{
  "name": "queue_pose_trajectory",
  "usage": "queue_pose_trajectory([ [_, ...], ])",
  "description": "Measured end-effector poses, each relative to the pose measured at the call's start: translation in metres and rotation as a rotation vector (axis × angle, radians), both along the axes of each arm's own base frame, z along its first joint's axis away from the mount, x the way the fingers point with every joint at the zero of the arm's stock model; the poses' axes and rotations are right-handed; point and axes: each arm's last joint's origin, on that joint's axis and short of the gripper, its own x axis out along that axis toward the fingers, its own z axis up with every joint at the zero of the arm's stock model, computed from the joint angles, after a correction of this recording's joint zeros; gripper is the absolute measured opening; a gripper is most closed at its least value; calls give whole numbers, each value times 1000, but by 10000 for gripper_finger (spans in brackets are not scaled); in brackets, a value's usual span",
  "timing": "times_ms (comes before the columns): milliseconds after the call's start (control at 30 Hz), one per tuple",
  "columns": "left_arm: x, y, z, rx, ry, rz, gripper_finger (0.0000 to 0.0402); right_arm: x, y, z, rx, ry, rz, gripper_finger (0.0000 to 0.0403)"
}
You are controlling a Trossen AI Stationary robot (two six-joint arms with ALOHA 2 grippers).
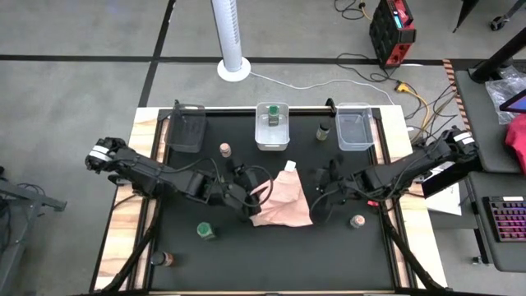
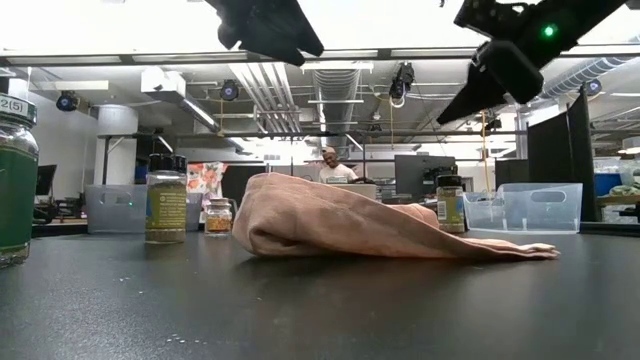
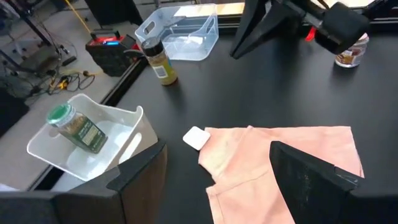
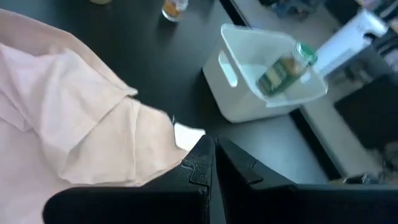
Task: Sort spices by type
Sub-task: Put the left brown spice bottle into the black bin
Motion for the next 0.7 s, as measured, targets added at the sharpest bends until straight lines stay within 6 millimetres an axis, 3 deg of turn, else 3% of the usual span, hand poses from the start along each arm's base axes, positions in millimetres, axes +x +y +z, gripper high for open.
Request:
queue_pose_trajectory([
  [333, 5, 18, -1, -25, 34, -41, 269, -3, 24, 7, 172, -84, 51, 12],
  [700, 6, 12, -2, 8, 123, -281, 269, -7, 26, 7, 153, -17, 76, 12],
])
